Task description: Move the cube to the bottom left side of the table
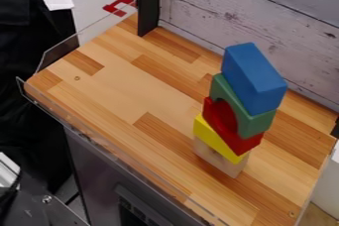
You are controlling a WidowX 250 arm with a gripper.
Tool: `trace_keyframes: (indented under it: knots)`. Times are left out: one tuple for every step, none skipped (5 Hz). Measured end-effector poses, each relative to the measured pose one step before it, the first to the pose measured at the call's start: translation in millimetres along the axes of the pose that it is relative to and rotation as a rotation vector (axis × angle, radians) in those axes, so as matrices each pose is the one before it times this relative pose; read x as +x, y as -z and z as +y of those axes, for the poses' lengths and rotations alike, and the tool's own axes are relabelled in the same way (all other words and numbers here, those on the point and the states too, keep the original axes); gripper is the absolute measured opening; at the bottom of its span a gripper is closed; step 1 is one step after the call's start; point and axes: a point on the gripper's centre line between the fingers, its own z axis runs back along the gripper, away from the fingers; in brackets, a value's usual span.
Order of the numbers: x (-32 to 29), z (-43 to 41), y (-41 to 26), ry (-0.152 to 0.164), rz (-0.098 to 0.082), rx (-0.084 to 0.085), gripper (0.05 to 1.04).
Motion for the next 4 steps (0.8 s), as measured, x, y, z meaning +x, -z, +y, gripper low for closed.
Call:
trace_keyframes:
  knots:
    - [21.77, 32.36, 26.23, -0.0937, 0.0612, -0.0282, 0.504]
    - [25.04, 17.16, 39.70, -0.0787, 0.0215, 0.0344, 0.504]
    - [12.12, 6.22, 28.24, -0.0449, -0.0354, 0.0250, 0.504]
    - [1.27, 6.32, 35.93, -0.0468, 0.0147, 0.0165, 0.504]
